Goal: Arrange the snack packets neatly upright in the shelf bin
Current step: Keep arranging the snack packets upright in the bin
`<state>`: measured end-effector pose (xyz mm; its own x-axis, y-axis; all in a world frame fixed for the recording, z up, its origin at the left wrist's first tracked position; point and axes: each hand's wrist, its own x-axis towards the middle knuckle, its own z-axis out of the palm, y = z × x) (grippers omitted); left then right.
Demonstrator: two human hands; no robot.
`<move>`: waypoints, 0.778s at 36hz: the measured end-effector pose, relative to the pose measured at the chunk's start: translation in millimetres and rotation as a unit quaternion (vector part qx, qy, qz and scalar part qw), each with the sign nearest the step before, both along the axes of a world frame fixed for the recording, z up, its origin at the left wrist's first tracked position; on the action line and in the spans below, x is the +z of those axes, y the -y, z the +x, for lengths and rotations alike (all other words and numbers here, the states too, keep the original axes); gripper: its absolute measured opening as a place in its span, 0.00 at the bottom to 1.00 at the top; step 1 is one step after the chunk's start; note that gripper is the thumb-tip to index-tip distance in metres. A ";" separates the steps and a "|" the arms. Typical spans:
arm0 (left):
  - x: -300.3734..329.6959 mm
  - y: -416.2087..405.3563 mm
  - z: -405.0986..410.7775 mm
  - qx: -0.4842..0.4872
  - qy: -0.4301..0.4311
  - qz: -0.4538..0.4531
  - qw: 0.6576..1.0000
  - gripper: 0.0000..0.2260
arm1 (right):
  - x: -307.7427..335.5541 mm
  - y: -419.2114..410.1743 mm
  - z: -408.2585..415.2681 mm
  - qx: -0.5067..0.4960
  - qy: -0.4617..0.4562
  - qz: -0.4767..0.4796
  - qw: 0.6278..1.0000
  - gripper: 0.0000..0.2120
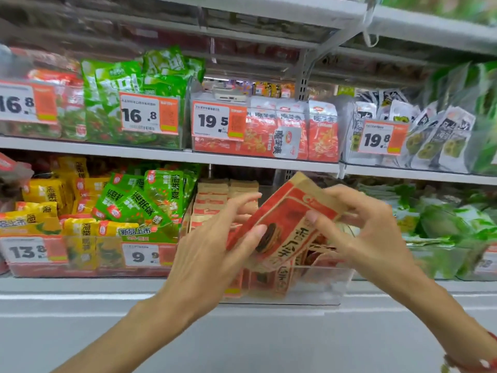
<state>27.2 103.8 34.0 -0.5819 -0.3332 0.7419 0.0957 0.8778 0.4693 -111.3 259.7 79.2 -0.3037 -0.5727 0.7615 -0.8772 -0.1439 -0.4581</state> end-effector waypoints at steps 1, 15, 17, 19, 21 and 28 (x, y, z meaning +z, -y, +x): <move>-0.6 0.8 -7.5 0.006 -0.028 0.011 1.000 0.18 | 4.4 -5.4 -6.3 -0.018 -0.007 -0.034 0.999 0.11; -55.8 49.2 -69.3 0.104 0.109 -0.173 0.973 0.21 | 7.5 6.0 -130.6 -0.186 -0.300 0.076 0.933 0.12; -59.4 49.9 -71.0 0.108 0.107 -0.167 0.974 0.22 | 2.0 19.9 -143.0 -0.182 -0.318 0.113 0.924 0.11; -61.0 47.7 -73.2 0.115 0.109 -0.157 0.975 0.22 | -6.4 34.1 -155.4 -0.170 -0.330 0.157 0.915 0.10; -62.1 45.5 -75.3 0.120 0.098 -0.162 0.974 0.22 | -17.7 47.3 -167.9 -0.162 -0.315 0.220 0.909 0.09; -53.7 51.5 -81.3 0.101 0.046 -0.197 0.974 0.20 | -30.7 74.4 -197.6 -0.169 -0.251 0.505 0.808 0.23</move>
